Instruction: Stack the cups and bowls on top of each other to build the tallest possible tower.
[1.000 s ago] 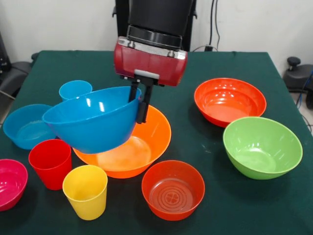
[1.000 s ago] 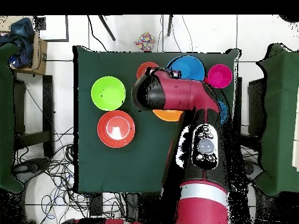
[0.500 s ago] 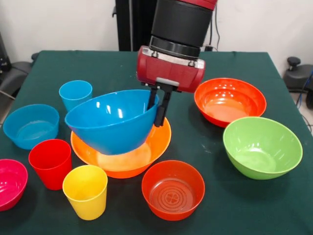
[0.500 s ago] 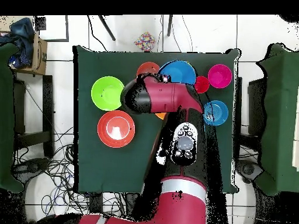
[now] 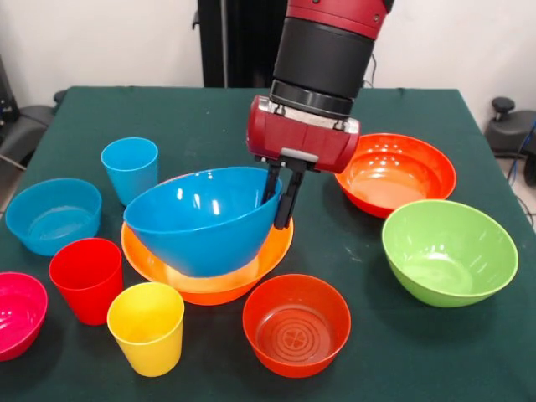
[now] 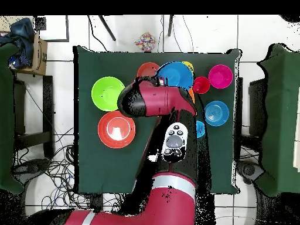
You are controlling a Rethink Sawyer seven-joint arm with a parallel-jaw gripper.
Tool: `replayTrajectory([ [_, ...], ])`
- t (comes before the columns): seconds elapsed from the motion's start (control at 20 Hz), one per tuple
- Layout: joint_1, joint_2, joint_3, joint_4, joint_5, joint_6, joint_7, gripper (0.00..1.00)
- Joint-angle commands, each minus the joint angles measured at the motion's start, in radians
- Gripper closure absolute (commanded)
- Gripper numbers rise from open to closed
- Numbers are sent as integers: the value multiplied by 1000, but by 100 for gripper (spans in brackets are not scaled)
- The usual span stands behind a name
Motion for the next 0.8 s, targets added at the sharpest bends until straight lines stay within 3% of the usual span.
replayTrajectory([
  [0.05, 13, 24, 30, 76, -6, -63, 154, 100],
  [0.2, 2, 17, 46, 90, -4, -63, 138, 100],
  [0.25, 5, 16, 43, 95, -1, -78, 145, 0],
  [0.45, -50, -23, 117, 134, -12, -44, 76, 0],
  [0.8, -74, -39, 132, 143, -14, -31, 60, 0],
])
